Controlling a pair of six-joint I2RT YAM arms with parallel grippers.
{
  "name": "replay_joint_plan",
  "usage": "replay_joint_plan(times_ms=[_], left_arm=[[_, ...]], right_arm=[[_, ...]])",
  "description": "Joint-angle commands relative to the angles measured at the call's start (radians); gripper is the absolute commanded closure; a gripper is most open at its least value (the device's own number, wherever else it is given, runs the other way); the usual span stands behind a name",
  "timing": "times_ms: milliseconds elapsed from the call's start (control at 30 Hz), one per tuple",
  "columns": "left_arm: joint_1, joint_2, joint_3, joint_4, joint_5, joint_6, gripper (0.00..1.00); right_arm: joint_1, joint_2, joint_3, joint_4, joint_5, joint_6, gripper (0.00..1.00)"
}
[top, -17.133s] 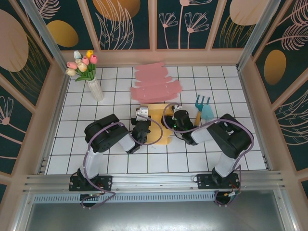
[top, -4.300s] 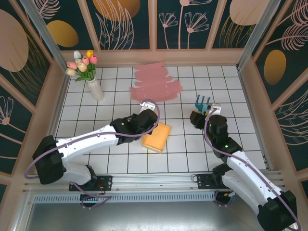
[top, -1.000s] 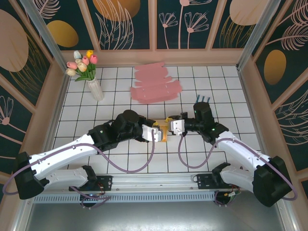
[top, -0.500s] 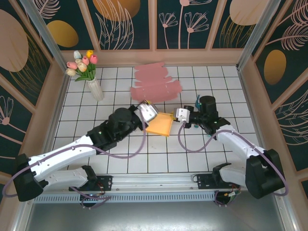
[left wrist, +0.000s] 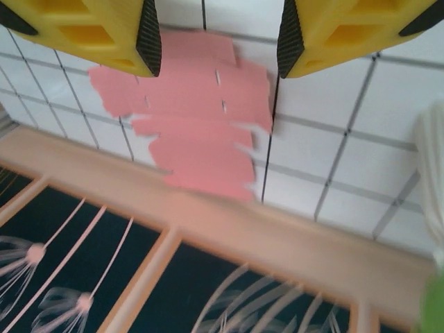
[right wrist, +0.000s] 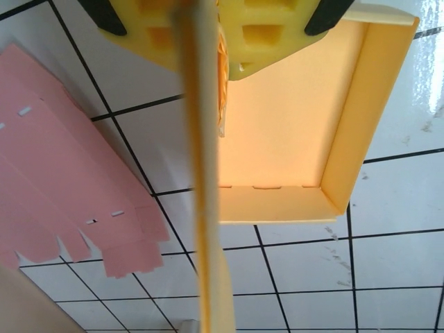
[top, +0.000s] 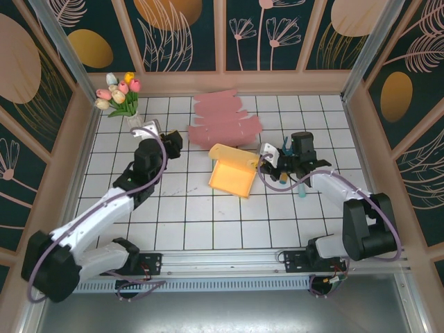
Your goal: Fold the paper box
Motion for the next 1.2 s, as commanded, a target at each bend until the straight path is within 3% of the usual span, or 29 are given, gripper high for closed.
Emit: replay_joint_plan(times_ms=[0, 100, 267, 567, 933, 1167], left_arm=[[0.005, 0.105, 0.042, 0.05, 0.176, -0.146, 0.52], [0.005, 0.208, 0.067, 0.087, 0.208, -0.174, 0.52], [0.005, 0.336, 0.097, 0.136, 0.342, -0.183, 0.65], [-0.019, 0.401, 0.058, 0.177, 0.445, -0.146, 0.72], [-0.128, 0.404, 0.061, 0.19, 0.441, -0.152, 0.72], [-0.139, 0.425, 0.01, 0.259, 0.416, -0.179, 0.73]], right_arm=[[-0.006, 0.0, 0.03, -0.054, -0.086, -0.029, 1.0], [-0.01, 0.009, 0.041, -0.071, -0.09, -0.036, 1.0], [-0.013, 0.013, 0.042, -0.061, -0.092, -0.039, 1.0], [-0.013, 0.023, 0.048, -0.061, -0.082, -0.038, 1.0], [0.014, 0.026, 0.029, -0.021, -0.008, -0.034, 0.99], [0.12, -0.02, -0.014, -0.009, 0.148, -0.147, 0.96]])
